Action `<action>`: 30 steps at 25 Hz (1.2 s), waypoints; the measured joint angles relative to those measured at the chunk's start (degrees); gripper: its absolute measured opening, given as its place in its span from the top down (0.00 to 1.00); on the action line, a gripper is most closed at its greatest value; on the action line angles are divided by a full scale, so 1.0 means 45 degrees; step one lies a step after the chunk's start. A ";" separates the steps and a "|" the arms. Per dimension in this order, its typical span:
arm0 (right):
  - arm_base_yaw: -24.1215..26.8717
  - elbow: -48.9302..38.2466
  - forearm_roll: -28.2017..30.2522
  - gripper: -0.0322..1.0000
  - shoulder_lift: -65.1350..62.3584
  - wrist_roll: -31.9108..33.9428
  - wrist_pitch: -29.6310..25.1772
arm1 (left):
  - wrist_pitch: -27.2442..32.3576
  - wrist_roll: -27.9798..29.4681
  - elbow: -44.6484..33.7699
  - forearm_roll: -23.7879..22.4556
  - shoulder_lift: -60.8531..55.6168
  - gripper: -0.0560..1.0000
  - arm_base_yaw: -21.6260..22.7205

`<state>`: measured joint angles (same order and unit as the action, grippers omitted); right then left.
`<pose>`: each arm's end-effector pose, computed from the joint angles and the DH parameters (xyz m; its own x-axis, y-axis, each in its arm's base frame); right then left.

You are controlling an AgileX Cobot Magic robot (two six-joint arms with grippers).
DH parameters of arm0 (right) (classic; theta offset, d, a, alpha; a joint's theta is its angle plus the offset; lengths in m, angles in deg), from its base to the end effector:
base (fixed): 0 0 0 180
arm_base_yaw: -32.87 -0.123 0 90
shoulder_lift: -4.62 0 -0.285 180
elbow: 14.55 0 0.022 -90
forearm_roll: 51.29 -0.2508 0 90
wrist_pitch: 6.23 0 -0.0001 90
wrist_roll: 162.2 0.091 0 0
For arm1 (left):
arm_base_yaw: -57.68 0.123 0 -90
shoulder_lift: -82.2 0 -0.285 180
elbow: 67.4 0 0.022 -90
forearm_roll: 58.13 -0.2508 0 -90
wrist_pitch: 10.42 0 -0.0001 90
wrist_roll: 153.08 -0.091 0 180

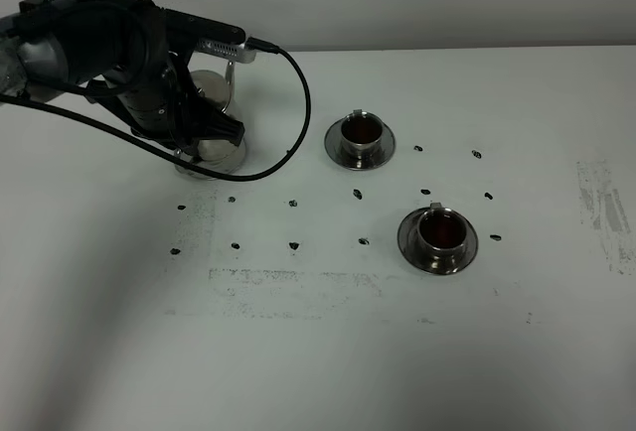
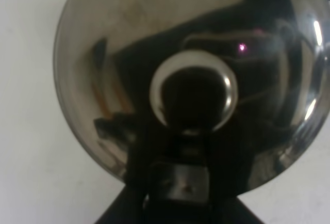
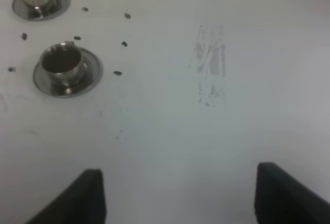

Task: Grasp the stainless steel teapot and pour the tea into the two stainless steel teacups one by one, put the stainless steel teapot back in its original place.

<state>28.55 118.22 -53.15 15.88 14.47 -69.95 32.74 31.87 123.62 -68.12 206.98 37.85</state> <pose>-0.0005 0.0026 0.2799 -0.5265 -0.0836 -0.8461 -0.1230 0.9922 -0.0215 0.4147 -0.1381 0.1933 -0.8497 0.3501 -0.3942 0.3277 0.9364 0.1252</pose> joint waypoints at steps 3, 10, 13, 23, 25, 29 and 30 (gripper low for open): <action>0.0000 0.0000 0.0000 0.40 0.0000 0.0000 0.0000 | -0.0388 0.0139 -0.0290 0.0041 0.0000 0.78 0.0118; 0.0000 0.0000 0.0000 0.40 0.0000 0.0000 0.0000 | -0.1541 0.0494 -0.0757 0.0062 0.0023 0.78 0.0375; 0.0000 0.0000 0.0000 0.40 0.0000 0.0000 0.0000 | -0.1735 0.0497 -0.0757 0.0102 0.0125 0.78 0.0391; 0.0000 0.0000 0.0000 0.40 0.0000 -0.0011 0.0000 | -0.1801 0.0497 -0.0757 0.0372 0.0506 0.78 0.0391; 0.0000 0.0000 0.0000 0.40 0.0000 0.0000 0.0000 | -0.1801 0.0497 -0.0757 0.0386 0.0585 0.78 0.0391; 0.0000 0.0000 0.0000 0.40 0.0000 0.0000 0.0000 | -0.1862 0.0497 -0.0757 0.0386 0.0775 0.78 0.0391; 0.0000 0.0000 0.0000 0.40 0.0000 0.0000 0.0000 | -0.1862 0.0497 -0.0757 0.0386 0.0776 0.78 0.0391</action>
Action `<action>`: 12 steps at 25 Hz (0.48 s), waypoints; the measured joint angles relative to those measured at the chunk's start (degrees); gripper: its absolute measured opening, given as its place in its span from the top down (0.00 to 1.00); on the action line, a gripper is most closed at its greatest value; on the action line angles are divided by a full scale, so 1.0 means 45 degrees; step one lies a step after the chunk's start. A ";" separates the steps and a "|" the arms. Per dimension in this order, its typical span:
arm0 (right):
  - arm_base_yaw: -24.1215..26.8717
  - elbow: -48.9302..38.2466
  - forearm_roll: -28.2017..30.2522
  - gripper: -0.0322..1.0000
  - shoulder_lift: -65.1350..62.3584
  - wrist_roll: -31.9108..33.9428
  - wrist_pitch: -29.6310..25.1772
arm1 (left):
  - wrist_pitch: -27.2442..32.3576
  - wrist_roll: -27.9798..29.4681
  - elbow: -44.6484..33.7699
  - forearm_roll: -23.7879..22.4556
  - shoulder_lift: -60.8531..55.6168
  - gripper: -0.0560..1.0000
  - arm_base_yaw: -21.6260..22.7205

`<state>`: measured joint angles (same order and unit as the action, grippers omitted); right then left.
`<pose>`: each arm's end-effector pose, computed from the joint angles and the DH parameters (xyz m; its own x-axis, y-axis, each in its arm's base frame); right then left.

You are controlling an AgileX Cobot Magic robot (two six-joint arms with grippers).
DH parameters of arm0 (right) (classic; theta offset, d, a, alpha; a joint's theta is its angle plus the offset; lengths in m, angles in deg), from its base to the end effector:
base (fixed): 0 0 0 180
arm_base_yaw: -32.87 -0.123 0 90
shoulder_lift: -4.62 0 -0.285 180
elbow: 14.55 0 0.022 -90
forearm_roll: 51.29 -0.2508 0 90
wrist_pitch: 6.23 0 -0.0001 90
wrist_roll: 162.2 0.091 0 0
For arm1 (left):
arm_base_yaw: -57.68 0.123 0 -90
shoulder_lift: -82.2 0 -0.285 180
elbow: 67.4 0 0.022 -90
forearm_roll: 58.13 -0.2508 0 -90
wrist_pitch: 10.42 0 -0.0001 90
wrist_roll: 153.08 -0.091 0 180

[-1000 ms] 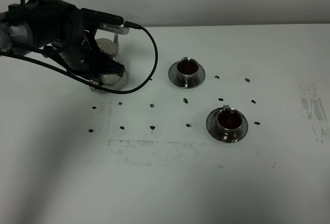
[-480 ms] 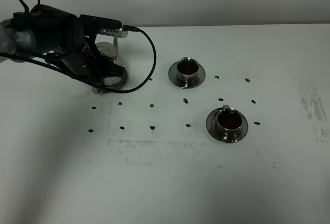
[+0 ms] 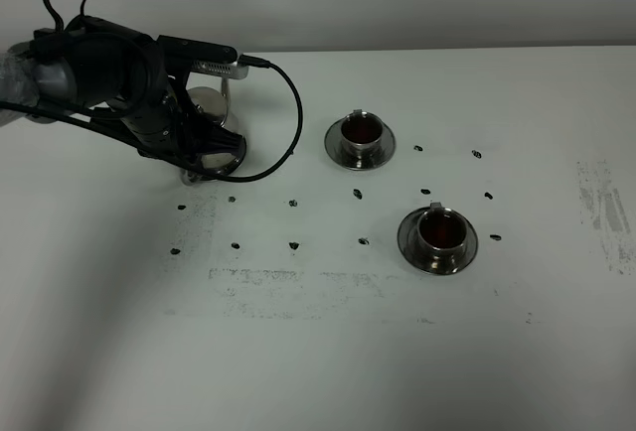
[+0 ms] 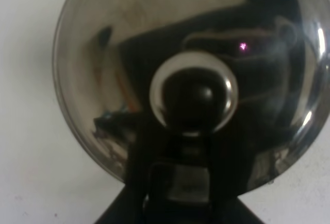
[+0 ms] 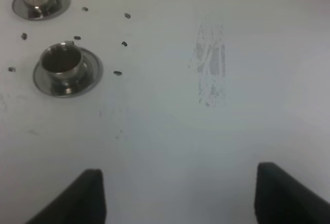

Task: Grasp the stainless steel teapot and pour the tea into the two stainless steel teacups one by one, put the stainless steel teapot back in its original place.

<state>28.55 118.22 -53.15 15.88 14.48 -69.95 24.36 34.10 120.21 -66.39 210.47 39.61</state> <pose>-0.0005 0.0026 0.2799 -0.5265 -0.0834 -0.8461 -0.1229 0.9922 -0.0214 0.4220 -0.1298 0.1554 -0.8645 0.2751 -0.4206 0.2707 0.9600 0.0716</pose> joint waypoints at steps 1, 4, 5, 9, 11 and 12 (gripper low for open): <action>0.0000 0.0000 0.0000 0.40 0.0000 0.0000 0.0000 | 0.0000 0.0000 0.0000 0.0000 0.0000 0.78 0.0000; 0.0000 0.0000 0.0000 0.40 0.0000 0.0000 0.0000 | 0.0000 0.0000 0.0000 0.0000 0.0000 0.78 0.0000; 0.0000 0.0000 0.0000 0.40 0.0000 0.0000 0.0000 | 0.0000 0.0000 0.0000 0.0000 0.0000 0.78 0.0000; 0.0000 0.0000 0.0000 0.40 0.0000 0.0000 0.0000 | 0.0000 0.0000 0.0000 0.0000 0.0000 0.78 0.0000; 0.0000 0.0000 0.0000 0.40 0.0000 0.0000 0.0000 | 0.0011 0.0000 0.0000 0.0000 0.0000 0.78 0.0000; 0.0000 0.0000 0.0000 0.40 0.0000 -0.0012 0.0000 | 0.0024 0.0000 0.0000 0.0000 0.0000 0.78 0.0000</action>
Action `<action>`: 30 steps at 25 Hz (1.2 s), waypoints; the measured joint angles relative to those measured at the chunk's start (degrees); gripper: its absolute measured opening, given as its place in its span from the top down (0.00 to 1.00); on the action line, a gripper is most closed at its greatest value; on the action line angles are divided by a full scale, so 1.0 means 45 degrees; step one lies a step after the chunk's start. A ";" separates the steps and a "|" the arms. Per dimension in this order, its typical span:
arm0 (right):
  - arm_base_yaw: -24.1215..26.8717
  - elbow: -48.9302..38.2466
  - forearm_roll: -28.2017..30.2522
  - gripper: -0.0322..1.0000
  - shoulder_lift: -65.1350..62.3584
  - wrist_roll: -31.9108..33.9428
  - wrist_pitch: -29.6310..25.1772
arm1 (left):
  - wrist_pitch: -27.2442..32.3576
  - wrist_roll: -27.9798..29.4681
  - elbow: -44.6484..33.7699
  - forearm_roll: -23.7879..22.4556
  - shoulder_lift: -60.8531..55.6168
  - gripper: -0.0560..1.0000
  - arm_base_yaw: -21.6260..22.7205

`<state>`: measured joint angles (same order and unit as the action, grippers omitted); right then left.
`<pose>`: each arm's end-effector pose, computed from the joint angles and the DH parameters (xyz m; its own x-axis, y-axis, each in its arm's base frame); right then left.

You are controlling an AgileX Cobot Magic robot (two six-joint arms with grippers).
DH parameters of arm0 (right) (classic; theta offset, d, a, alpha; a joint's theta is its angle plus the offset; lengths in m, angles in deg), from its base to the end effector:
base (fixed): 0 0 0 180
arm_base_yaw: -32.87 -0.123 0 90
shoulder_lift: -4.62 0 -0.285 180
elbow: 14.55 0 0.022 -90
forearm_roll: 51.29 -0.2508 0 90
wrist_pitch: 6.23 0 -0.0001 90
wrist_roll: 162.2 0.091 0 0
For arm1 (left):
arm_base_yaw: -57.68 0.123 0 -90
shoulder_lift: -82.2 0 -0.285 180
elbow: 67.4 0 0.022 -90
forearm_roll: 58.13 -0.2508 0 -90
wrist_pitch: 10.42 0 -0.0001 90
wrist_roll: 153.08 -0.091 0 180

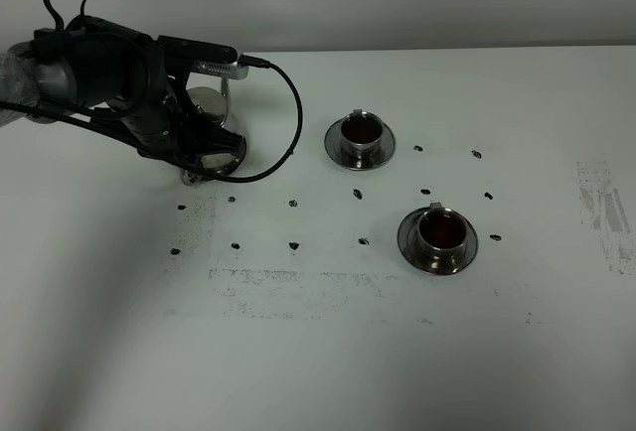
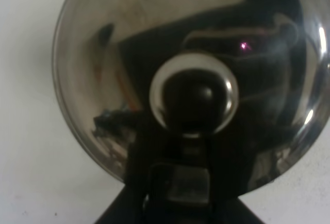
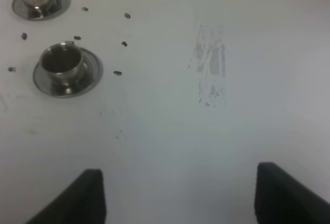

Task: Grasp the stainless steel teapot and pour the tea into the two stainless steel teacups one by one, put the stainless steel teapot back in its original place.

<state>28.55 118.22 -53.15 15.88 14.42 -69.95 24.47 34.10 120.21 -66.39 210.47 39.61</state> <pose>-0.0005 0.0026 0.2799 -0.5264 -0.0845 -0.8461 -0.1235 0.9921 -0.0222 0.4219 -0.1298 0.1554 -0.8654 0.2752 -0.4188 0.2706 0.9600 0.0718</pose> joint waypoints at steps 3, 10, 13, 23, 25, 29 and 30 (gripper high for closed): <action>0.0000 0.0000 0.0000 0.40 0.0000 0.0000 0.0000 | 0.0025 0.0000 0.0000 0.0000 0.0000 0.78 0.0000; 0.0000 0.0000 0.0000 0.40 0.0000 0.0000 0.0000 | 0.0028 0.0185 0.0000 0.0000 0.0022 0.55 0.0000; 0.0000 0.0000 0.0000 0.40 0.0000 0.0013 0.0000 | 0.0040 0.0491 0.0000 0.0000 0.0022 0.45 0.0000; 0.0000 0.0000 0.0000 0.40 0.0000 0.0013 0.0000 | 0.0594 0.0614 0.0000 0.0023 0.0022 0.41 0.0000; 0.0000 0.0000 0.0000 0.40 0.0000 0.0000 0.0000 | 0.0710 0.0625 0.0000 0.0109 0.0022 0.41 0.0000; 0.0000 0.0000 0.0000 0.40 0.0000 0.0000 0.0000 | 0.0759 0.0625 0.0000 0.0282 -0.0015 0.41 0.0000; 0.0000 0.0000 0.0000 0.40 0.0000 0.0000 0.0000 | 0.0810 0.0625 0.0000 0.0282 -0.0061 0.41 -0.0015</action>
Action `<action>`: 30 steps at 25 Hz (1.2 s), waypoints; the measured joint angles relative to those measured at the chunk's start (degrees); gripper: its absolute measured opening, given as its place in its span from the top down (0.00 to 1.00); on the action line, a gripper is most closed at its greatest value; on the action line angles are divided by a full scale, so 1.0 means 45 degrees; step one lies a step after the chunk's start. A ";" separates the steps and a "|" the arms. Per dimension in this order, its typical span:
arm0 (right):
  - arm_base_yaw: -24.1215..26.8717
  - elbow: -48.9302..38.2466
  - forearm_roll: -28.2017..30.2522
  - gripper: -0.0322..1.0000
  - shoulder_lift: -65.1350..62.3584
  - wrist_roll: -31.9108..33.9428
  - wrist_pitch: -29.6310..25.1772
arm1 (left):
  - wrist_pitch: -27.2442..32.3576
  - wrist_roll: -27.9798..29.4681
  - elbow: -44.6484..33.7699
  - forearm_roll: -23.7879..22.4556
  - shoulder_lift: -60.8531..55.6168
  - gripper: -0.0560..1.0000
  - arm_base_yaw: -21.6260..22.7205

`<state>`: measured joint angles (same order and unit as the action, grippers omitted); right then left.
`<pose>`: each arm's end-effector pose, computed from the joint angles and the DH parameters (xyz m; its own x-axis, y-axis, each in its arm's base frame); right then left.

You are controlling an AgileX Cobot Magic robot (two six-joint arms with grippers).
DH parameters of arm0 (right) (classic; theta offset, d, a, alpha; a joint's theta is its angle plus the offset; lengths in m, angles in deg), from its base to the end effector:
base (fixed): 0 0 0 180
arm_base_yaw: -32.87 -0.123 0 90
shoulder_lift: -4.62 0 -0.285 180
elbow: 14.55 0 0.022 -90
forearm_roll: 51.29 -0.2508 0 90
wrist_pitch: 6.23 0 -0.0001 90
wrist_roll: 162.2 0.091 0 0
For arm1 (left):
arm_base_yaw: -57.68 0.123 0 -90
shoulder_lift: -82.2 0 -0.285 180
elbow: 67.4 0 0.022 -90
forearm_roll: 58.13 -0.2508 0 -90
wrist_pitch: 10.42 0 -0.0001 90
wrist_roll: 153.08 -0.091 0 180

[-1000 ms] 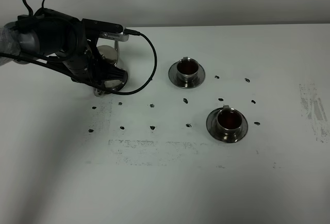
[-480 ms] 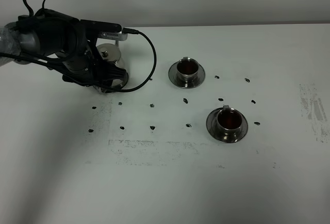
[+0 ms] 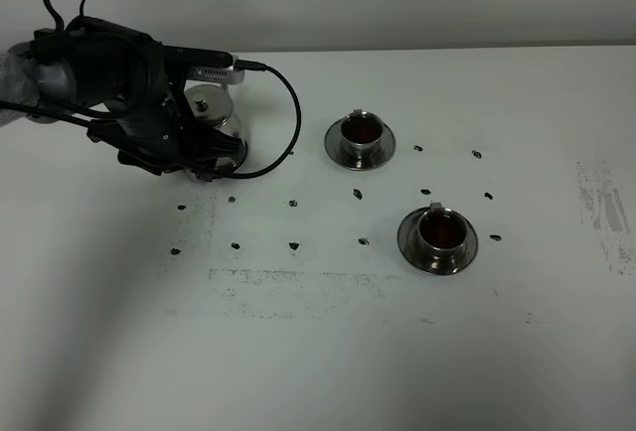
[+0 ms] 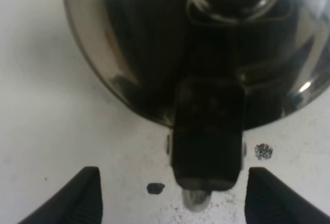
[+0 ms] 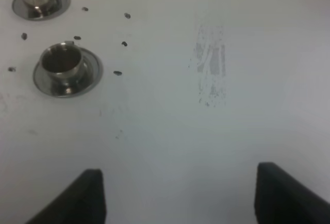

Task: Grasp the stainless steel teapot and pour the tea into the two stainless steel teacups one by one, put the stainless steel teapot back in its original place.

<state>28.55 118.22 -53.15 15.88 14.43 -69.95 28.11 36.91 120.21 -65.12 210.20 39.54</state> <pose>-0.0005 0.0026 0.2799 -0.5264 -0.0843 -0.8461 -0.1234 0.9921 -0.0221 0.4163 -0.1291 0.1551 -0.9051 0.2140 -0.3675 0.2138 0.9760 0.0419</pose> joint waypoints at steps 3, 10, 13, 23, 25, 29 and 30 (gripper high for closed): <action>0.0000 0.0000 0.0000 0.40 0.0000 0.0000 0.0000 | 0.0220 0.0000 0.0000 0.0015 -0.0179 0.41 -0.0030; 0.0000 0.0000 0.0000 0.40 0.0000 0.0000 0.0000 | 0.1261 0.0012 0.0000 0.0015 -0.1247 0.41 -0.0191; 0.0000 0.0000 0.0000 0.40 0.0000 0.0000 0.0000 | 0.1841 0.0012 0.0000 0.0015 -0.1837 0.41 -0.0243; 0.0000 0.0000 0.0000 0.40 0.0000 0.0002 0.0000 | 0.2334 0.0338 0.0000 -0.0729 -0.4949 0.41 -0.0363; 0.0000 0.0000 0.0000 0.40 0.0000 0.0002 0.0000 | 0.2466 0.0772 0.0000 -0.1248 -0.5648 0.41 -0.0344; 0.0000 0.0000 0.0000 0.40 0.0000 0.0002 0.0000 | 0.2948 0.1353 -0.0058 -0.2018 -0.6992 0.41 0.0245; 0.0000 0.0000 0.0000 0.40 0.0000 0.0002 0.0000 | 0.2933 0.1408 -0.0245 -0.2105 -0.7330 0.41 0.0515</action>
<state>28.55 118.22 -53.15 15.88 14.44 -69.95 41.31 43.25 119.11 -74.59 177.21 41.86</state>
